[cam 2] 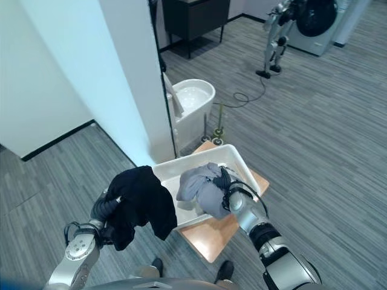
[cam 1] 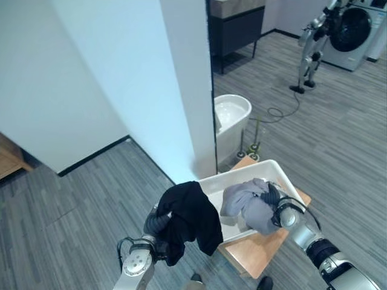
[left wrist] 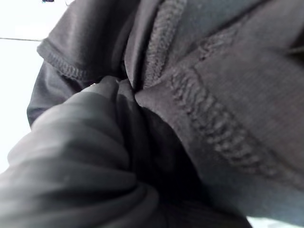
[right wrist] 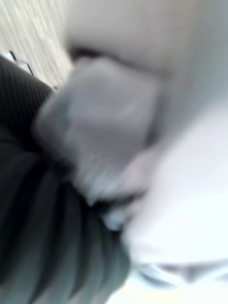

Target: Pick up bed clothes into laundry basket.

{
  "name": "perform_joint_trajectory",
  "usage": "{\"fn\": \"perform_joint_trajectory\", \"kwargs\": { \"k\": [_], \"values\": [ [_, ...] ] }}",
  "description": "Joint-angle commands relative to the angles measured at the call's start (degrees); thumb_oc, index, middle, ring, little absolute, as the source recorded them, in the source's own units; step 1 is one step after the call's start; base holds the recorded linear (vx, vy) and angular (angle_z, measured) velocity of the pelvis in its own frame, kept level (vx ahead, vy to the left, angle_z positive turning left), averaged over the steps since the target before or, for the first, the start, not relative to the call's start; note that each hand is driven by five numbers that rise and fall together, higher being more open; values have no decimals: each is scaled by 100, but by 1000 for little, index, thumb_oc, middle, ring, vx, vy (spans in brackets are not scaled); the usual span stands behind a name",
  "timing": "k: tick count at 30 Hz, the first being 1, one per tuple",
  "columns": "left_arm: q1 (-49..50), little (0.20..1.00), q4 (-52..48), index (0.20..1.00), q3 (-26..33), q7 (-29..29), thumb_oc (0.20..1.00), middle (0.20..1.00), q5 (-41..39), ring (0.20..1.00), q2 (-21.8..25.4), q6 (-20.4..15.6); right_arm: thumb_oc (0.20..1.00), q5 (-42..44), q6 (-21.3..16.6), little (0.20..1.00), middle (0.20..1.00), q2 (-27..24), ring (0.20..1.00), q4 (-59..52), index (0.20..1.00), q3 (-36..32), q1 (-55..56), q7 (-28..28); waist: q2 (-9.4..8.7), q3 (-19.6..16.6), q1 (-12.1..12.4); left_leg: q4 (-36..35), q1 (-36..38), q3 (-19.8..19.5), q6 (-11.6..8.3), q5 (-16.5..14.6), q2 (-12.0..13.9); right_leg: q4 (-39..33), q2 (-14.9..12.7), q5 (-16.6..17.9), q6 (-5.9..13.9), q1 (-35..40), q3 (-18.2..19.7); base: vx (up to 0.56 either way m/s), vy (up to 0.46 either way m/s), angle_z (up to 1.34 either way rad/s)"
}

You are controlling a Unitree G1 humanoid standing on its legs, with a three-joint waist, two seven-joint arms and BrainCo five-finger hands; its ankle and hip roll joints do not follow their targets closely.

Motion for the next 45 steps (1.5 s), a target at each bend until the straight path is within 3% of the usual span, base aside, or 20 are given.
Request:
{"fn": "perform_joint_trajectory", "kwargs": {
  "k": [1, 7, 10, 14, 16, 17, 18, 19, 24, 33, 43, 44, 45],
  "values": [
    [-298, 200, -268, 200, -144, -8, 200, 200, -313, 200, 286, -473, 1000, 135, -165, 1000, 1000, -240, 1000, -107, 1000, -2, -794, -269, -268, -78, 49, -18, -466, 29, -129, 446, -21, 88, -169, -762, 358, 862, 72, 0, 0, 0],
    [-439, 200, -346, 200, -131, 95, 200, 200, -237, 200, 312, -442, 1000, 127, -110, 1000, 1000, -814, 1000, -964, 1000, -410, -814, -412, -294, -110, -59, -18, -379, 92, -121, 400, -13, 88, -178, -781, 360, 931, 105, -1, 2, -2],
    [-604, 200, -450, 200, -119, 160, 200, 200, -7, 200, 316, -411, 1000, 314, -218, 1000, 1000, -1514, 1000, -2445, 1000, -1109, -593, -472, -321, -160, -269, -18, -307, 179, -111, 342, 22, 88, -192, -781, 380, 928, 181, -15, 7, -2],
    [-717, 200, -554, 200, -124, 129, 200, 200, 156, 200, 297, -387, 1000, 504, -330, 1000, 1000, -2018, 1000, -3133, 1000, -1773, -255, -525, -318, -216, -465, -18, -217, 275, -97, 277, 44, 88, -212, -781, 402, 936, 277, 5, 15, -26],
    [-928, 200, -634, 200, -78, 186, 200, 200, 392, 200, 361, -379, 1000, 705, -465, 1000, 1000, -2270, 1000, -3537, 1000, -2371, 125, -634, -309, -273, -675, -18, -128, 377, -96, 221, 62, 88, -213, -772, 419, 926, 369, 17, 13, -20],
    [-1114, 200, -668, 200, -43, 203, 200, 200, 554, 200, 433, -369, 1000, 1083, -546, 1000, 1000, -2287, 1000, -3627, 1000, -2727, 389, -626, -285, -292, -841, -18, -82, 432, -94, 189, 78, 88, -214, -763, 432, 902, 434, 13, 3, -21],
    [-1121, 200, -665, 200, -53, 204, 200, 200, 556, 200, 437, -369, 1000, 1092, -546, 1000, 1000, -2288, 1000, -3641, 1000, -2748, 409, -619, -289, -293, -830, -18, -83, 434, -94, 188, 78, 88, -214, -763, 432, 900, 436, 32, 12, -28],
    [-1316, 200, -634, 200, 11, 269, 200, 200, 654, 200, 479, -339, 1000, 1929, -669, 1000, 1000, -2032, 1000, -3583, 1000, -3045, 684, -524, -262, -308, -970, -18, -1, 501, -97, 123, 94, 88, -210, -772, 446, 908, 497, 13, 7, -28],
    [-1792, 200, -240, 200, 190, 442, 200, 200, 930, 200, 608, -236, 1000, 2695, -806, 1000, 1000, -1718, 1000, -3544, 1000, -3358, 1156, -325, -221, -343, -1277, -18, 90, 683, -99, 90, 115, 88, -192, -726, 464, 831, 657, 24, 11, -25],
    [-2711, 200, 1074, 200, 158, 693, 200, 200, 1617, 200, 924, -2, 1000, 2954, -777, 1000, 1000, -1298, 1000, -3071, 1000, -3503, 1947, -47, -151, -365, -1762, -18, 205, 1020, -119, 14, 148, 88, -156, -632, 524, 642, 935, 27, 13, -21],
    [-3431, 200, 3218, 200, -385, 720, 200, 200, 2080, 200, 647, 253, 1000, 3110, -803, 1000, 1000, -1422, 1000, -2819, 1000, -3416, 1936, 16, -150, -321, -2054, -18, 119, 1211, -123, 4, 152, 88, -122, -530, 555, 385, 1092, -4, 16, -15],
    [-3688, 1000, 3909, 1000, -611, 679, 1000, 1000, 2334, 1000, 545, 309, 1000, 3168, -860, 1000, 1000, -1490, 1000, -2897, 1000, -3369, 1926, 58, -167, -297, -2127, -18, 111, 1223, -129, -12, 160, 88, -123, -531, 569, 366, 1099, -53, 9, -4],
    [-4049, 1000, 4505, 1000, -850, 706, 1000, 1000, 2717, 1000, 514, 407, 1000, 3230, -905, 1000, 1000, -1565, 1000, -2971, 1000, -3258, 1860, 115, -188, -254, -2192, -18, 42, 1237, -133, 4, 164, 88, -122, -502, 580, 281, 1120, -43, 13, -1]
  ]
}}
